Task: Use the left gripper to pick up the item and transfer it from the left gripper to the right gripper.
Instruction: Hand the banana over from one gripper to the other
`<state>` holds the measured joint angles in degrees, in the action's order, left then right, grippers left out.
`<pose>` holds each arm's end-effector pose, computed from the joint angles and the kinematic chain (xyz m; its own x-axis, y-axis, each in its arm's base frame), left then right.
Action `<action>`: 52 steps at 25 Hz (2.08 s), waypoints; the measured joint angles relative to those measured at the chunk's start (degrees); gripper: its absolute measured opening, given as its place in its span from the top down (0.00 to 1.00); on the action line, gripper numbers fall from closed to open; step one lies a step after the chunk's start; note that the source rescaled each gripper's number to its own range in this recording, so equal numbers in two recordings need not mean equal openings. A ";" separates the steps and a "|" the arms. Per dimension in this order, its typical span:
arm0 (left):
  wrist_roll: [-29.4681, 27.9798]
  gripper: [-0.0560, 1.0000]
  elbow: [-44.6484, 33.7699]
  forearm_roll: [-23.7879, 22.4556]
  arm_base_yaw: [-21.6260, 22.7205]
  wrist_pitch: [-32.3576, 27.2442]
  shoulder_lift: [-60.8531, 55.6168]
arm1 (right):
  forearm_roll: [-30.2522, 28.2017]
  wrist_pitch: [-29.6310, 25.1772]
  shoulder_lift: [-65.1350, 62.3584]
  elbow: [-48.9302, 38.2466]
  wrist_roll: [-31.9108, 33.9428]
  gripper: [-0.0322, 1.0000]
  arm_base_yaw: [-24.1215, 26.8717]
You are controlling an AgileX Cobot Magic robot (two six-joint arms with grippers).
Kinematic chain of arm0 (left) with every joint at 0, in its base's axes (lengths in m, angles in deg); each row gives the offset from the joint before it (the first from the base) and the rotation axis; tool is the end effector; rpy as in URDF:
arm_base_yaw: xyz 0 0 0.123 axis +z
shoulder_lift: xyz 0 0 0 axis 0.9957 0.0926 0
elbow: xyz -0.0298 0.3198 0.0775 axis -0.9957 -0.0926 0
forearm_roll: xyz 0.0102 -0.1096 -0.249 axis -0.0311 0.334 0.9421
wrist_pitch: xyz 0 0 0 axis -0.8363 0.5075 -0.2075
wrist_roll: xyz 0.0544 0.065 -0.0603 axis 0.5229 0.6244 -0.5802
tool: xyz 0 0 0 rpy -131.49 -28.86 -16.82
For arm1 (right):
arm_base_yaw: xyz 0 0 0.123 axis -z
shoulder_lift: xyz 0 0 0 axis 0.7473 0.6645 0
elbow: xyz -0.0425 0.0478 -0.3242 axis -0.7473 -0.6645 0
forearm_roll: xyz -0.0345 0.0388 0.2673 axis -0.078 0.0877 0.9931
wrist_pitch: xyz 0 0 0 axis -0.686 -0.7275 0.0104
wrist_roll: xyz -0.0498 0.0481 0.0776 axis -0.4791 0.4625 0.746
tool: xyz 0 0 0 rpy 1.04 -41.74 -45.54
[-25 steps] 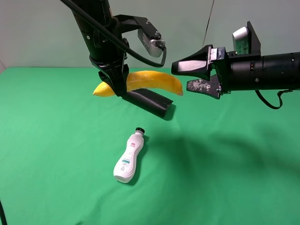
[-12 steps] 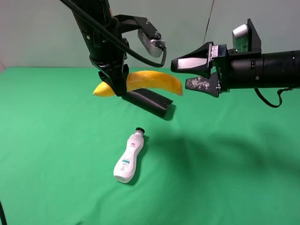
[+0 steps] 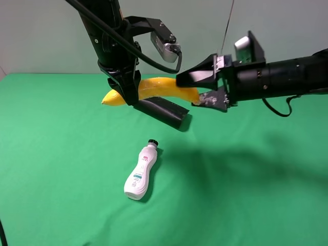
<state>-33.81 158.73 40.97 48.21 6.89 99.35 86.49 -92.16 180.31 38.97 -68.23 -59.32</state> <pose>0.3420 -0.2585 0.2956 -0.3120 0.9133 -0.2619 0.9277 0.3523 0.1232 0.2928 0.1457 0.2326 -0.8830 0.0416 -0.4676 -0.4060 0.4324 0.8051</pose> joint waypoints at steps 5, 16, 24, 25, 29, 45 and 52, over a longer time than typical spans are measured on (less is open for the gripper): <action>0.00 0.95 0.00 0.00 0.00 0.00 0.00 | 0.06 1.98 1.23 0.00 -0.88 0.00 -3.57; 0.00 0.95 0.00 0.00 0.00 -0.05 0.00 | 3.55 2.34 1.44 0.00 -3.16 0.00 -3.72; 0.14 0.95 0.00 0.00 0.00 -0.05 0.00 | 4.24 2.66 1.44 0.00 -3.74 0.00 -3.72; 0.14 0.95 0.00 0.00 0.00 -0.05 0.00 | 4.59 2.79 1.44 0.00 -3.92 0.00 -3.72; 0.14 0.95 0.00 0.00 0.00 -0.05 0.00 | 5.95 2.91 1.44 0.00 -5.15 0.08 -3.72; 1.34 0.95 0.00 -0.13 0.00 -0.11 0.00 | 7.00 3.40 1.50 0.00 -7.67 0.97 -3.72; 3.49 0.95 0.00 -0.24 0.00 0.31 0.00 | 7.39 3.40 1.50 0.00 -8.74 0.97 -3.72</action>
<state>-30.32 158.73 40.73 48.21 7.20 99.35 93.88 -88.76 181.82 38.97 -76.98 -63.04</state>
